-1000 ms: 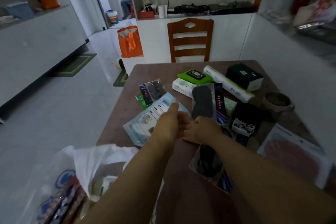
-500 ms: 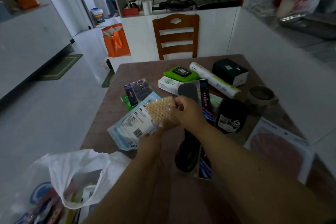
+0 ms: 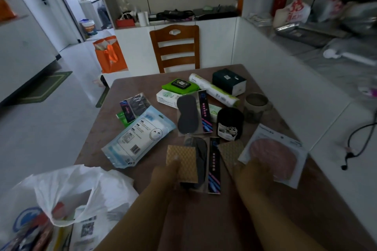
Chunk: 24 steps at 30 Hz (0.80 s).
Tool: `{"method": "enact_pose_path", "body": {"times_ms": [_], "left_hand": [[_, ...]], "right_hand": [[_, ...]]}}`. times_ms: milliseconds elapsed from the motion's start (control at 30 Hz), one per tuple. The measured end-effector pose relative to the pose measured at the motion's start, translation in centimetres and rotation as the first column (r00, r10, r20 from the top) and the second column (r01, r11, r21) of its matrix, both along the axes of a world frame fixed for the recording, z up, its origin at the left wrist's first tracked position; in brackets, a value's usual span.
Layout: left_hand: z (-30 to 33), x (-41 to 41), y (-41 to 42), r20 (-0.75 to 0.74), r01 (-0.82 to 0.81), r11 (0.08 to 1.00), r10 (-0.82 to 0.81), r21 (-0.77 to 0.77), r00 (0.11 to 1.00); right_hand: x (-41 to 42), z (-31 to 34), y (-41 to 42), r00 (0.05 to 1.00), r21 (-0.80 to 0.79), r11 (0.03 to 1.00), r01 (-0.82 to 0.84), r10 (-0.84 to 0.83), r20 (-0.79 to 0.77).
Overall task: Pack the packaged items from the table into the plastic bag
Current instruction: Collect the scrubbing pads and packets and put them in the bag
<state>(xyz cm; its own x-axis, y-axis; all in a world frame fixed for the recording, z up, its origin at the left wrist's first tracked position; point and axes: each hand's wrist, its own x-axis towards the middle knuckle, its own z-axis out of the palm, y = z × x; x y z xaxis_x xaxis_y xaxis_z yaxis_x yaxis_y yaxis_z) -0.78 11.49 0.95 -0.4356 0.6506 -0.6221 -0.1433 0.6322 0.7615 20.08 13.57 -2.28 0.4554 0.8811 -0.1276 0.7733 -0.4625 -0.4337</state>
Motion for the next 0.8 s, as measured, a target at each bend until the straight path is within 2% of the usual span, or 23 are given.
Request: {"method": "enact_pose_path", "body": {"times_ms": [100,200,267,367,433,533,633,700,800], "left_hand": [[-1.4,1.5,1.1,-0.143,0.149,0.986,-0.159,-0.081,0.977],[-3.0,2.7,2.9,-0.359,0.312,0.914,-0.391,-0.260,0.847],[-3.7,3.3,4.0,-0.303,0.312,0.909,-0.390,-0.275,0.869],[-3.7,4.5,4.5,-0.106,0.257,0.938,-0.286,-0.232,0.952],[-3.5,4.8,4.4,-0.008,0.219,0.954,-0.226,-0.204,0.974],[-3.1,4.2,3.8,-0.042,0.195,0.962,-0.206,-0.189,0.978],[-3.1,2.8,2.1,0.105,0.119,0.990,-0.111,-0.070,0.988],[-3.0,2.3,0.6,0.193,0.089,0.995,-0.078,-0.045,0.978],[-3.0,2.1,-1.1,0.189,0.078,0.996,-0.071,-0.032,0.979]], "right_hand": [[0.1,-0.6,0.9,0.997,-0.042,0.996,-0.082,0.081,-0.015],[-0.4,-0.8,1.8,0.972,-0.067,0.969,-0.237,0.236,-0.022],[-0.3,-1.1,2.0,0.951,-0.065,0.949,-0.309,0.309,-0.007],[0.4,-1.0,2.2,0.928,-0.036,0.928,-0.370,0.371,0.031],[1.2,-0.4,2.7,0.927,0.009,0.930,-0.368,0.366,0.086],[3.8,-0.2,3.3,0.953,0.071,0.955,-0.288,0.279,0.120],[5.6,-1.8,2.6,0.941,0.069,0.938,-0.338,0.338,0.015],[5.6,-2.6,2.2,0.936,0.126,0.928,-0.352,0.352,0.021],[5.3,-3.0,1.9,0.927,0.127,0.918,-0.375,0.371,0.053]]}}
